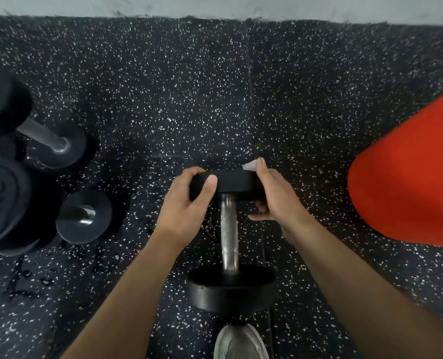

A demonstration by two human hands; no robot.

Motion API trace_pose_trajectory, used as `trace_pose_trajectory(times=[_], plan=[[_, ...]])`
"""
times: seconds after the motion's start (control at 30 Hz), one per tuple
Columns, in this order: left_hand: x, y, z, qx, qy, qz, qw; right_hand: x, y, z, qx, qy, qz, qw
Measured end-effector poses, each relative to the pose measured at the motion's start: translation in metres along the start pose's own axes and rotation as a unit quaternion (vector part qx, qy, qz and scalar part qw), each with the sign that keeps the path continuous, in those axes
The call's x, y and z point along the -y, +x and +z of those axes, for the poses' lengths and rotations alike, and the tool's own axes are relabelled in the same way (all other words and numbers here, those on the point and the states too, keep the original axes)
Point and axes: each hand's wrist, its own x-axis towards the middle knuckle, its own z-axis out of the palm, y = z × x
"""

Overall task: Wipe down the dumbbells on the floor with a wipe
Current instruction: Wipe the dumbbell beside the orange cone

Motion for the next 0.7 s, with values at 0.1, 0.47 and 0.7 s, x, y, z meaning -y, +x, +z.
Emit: trace_pose_trajectory(times=[0.1, 0.47, 0.7], plan=[[-0.003, -0.021, -0.008, -0.022, -0.006, 0.031, 0.999, 0.006, -0.011, 0.013, -0.022, 0.033, -0.011, 0.999], [-0.029, -0.074, -0.03, -0.151, -0.086, 0.151, 0.973, 0.036, -0.053, 0.047, -0.06, 0.066, -0.19, 0.978], [-0.042, -0.026, -0.052, -0.15, -0.063, 0.215, 0.963, 0.048, -0.025, 0.062, -0.07, 0.038, -0.32, 0.944]])
